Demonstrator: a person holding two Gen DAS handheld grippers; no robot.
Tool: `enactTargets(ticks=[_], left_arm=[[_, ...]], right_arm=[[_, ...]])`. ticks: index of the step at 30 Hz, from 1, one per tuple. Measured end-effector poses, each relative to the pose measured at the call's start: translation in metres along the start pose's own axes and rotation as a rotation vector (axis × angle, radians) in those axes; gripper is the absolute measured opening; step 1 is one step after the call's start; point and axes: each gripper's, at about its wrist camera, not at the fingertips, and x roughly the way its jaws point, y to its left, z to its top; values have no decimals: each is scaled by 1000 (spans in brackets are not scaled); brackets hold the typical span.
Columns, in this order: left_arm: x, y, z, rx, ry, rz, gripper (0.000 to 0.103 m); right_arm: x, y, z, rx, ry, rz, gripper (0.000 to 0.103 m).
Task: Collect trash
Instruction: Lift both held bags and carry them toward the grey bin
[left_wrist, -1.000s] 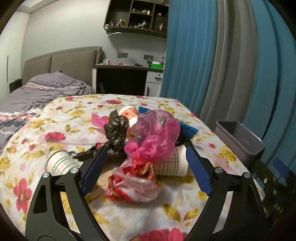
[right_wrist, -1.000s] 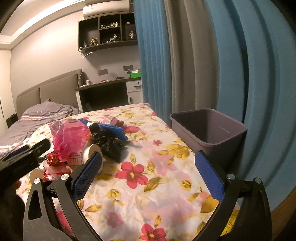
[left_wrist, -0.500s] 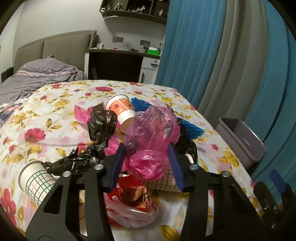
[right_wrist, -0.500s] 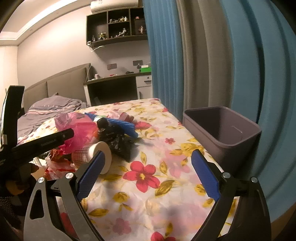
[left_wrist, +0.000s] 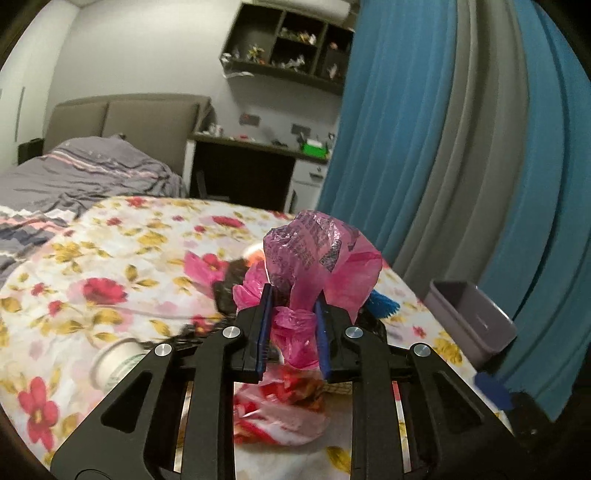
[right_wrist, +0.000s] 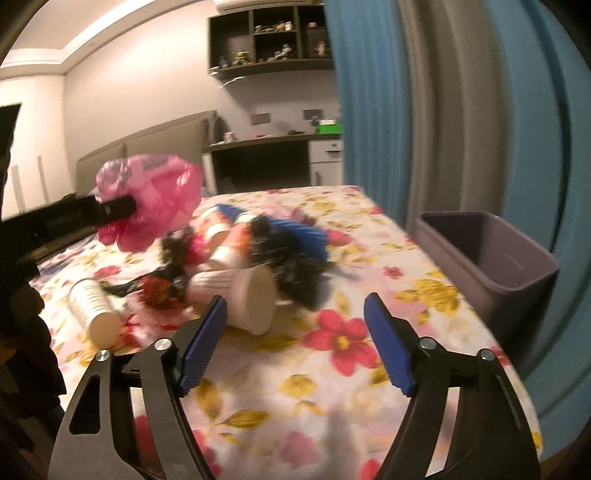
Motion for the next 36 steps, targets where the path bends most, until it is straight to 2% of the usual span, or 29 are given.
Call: enactTargets(ticks=[6,10,14,23,26,31,36], left_arm=[[-29,21,-5,-3,-47,92,20],[-39,37,-10,-11,-48,142,20],[-46,54,-14,-42,-37,155,20],[-47,71,-21,-72,-21,155,20],[-47,73,-22,-74,-20,152,20],[-44,74,-23,-76,-12,142,20],[-41,74,-23,-77,-9,136,20]], right_arm=[[9,34,-4,-30,43,125,67],[17,61,-5,-64,66,169,65],[27,82,-5,-102,95,195,60],[50,103,-5,-142,153,188,51],[55,110,-5,-154,167,191,45],[59,113,-7,-170,176,180,24],[59,110,-7,-171,171,181,15]])
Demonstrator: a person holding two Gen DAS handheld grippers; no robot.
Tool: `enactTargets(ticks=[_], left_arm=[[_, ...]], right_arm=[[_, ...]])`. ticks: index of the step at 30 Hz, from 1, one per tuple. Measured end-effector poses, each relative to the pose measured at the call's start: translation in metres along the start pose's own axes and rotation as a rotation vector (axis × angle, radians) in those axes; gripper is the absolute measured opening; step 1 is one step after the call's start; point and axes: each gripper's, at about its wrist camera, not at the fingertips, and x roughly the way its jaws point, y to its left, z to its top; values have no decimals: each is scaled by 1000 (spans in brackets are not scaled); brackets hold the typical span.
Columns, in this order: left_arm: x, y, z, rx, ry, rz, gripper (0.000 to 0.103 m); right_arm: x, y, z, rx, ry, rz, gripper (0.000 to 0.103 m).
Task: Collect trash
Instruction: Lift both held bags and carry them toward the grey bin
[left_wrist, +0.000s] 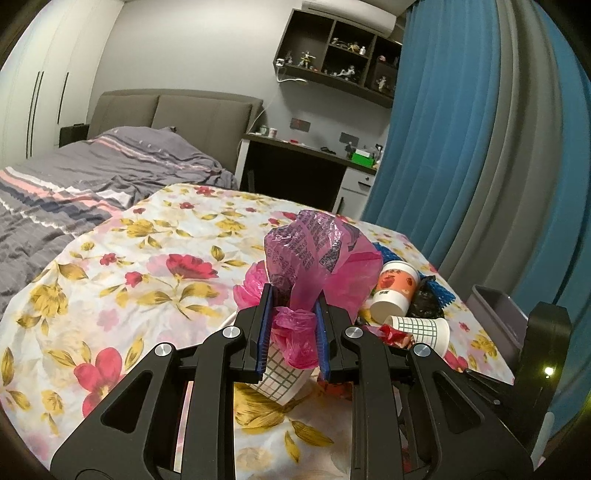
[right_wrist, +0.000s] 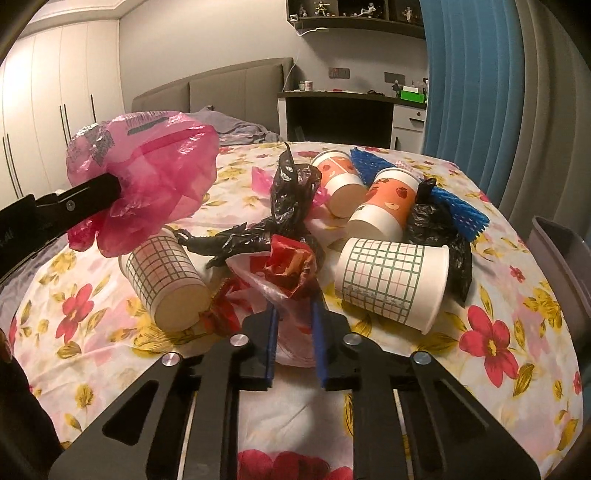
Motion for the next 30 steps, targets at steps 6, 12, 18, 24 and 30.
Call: enactTargets(ticks=[6,12,18,24,30], left_arm=[[-1,-3,0,3,-3,0,20],[-7,-15,0,23,-14,-13,20],[-14,-35,-3,53,-18,-35,20],[-20,-57,-5,86,-22,-58,20],[-23,-79,-9,114,-21,-89,20]], right_arm=[[-19,-5,-1,7,-54,-7,10],[-47,-19,0,41,-115,-22,10],[-71,-38,2,76,-163,-45,10],[-96,-59,-1,115,-211,-81,10],[-116,-80,-4,150,-248,-116,10]])
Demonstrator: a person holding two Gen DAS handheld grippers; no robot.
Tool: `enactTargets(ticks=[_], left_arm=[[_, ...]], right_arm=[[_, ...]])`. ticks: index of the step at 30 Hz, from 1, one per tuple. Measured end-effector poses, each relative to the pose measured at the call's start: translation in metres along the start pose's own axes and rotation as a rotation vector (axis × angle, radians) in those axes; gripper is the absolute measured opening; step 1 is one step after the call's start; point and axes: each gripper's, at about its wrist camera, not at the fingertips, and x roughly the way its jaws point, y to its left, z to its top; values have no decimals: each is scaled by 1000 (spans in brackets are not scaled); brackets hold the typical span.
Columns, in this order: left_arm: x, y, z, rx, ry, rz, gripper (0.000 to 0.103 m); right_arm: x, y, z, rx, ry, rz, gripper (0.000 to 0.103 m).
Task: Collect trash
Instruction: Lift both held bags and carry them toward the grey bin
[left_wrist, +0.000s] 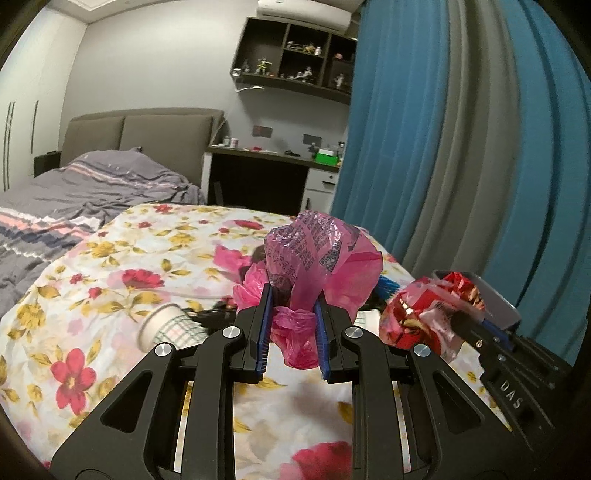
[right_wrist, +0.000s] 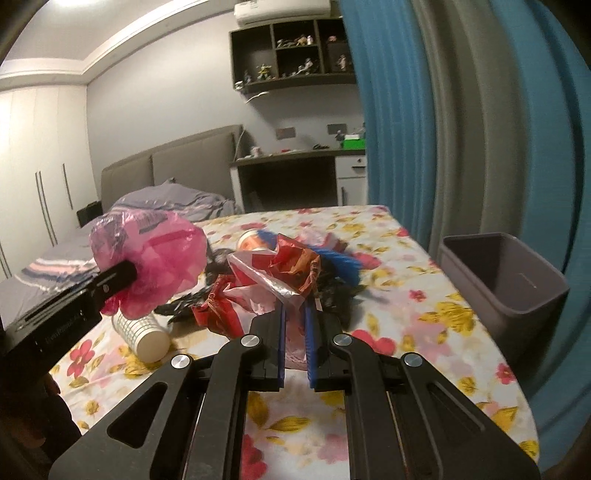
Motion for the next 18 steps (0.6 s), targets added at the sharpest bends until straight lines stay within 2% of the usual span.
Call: enactTargets(ticks=[18], left_arm=[[37,-80,2,119,39,-74,20]], right_arm=[[-26,-67,6,65,-63,-123,10]])
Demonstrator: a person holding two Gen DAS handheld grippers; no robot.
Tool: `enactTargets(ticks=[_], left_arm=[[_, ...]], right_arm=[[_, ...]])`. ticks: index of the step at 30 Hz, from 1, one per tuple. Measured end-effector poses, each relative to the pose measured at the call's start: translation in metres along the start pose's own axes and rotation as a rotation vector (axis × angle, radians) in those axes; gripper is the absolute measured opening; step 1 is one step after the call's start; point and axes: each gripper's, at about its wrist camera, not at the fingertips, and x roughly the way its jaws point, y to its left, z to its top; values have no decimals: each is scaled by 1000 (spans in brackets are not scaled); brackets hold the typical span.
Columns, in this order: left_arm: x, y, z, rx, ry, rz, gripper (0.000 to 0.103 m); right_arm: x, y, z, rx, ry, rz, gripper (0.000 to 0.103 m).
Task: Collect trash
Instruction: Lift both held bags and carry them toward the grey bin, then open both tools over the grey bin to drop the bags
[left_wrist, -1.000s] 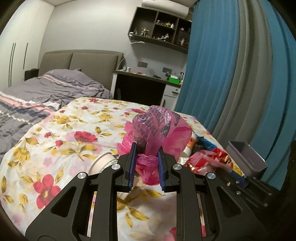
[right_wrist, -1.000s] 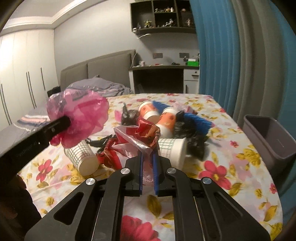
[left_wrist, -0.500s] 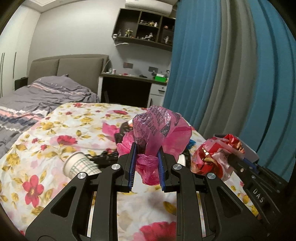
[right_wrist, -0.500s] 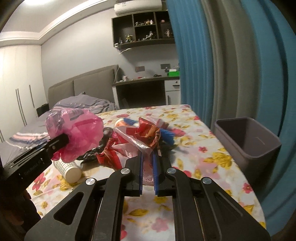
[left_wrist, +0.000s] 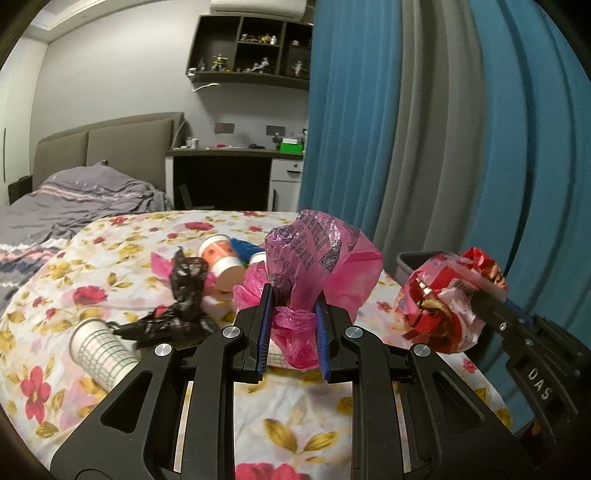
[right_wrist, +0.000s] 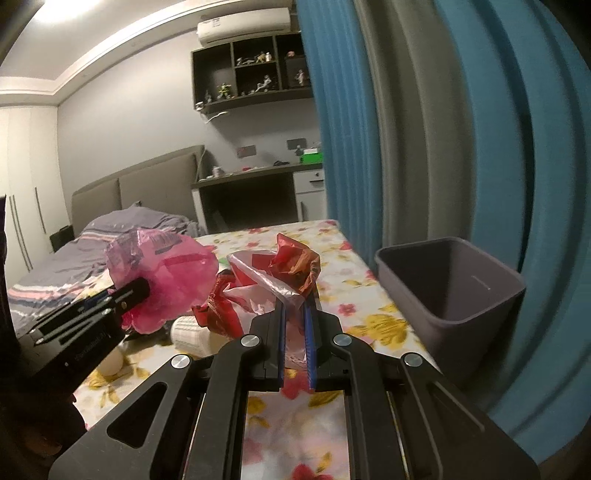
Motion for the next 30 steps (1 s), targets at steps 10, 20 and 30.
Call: enactTargets(ticks=[10,20,30], left_arm=[[25,-22,4,33,20,-35,20],[55,-67,21,86,9,-110,20],[121,-125,41,101,62,-226,20]], right_arm=[[2,-29,8,11,-26,-55,10],[6,-61,18,18,-64,-134,10],[19,-129,36,33,-142,-341,10]])
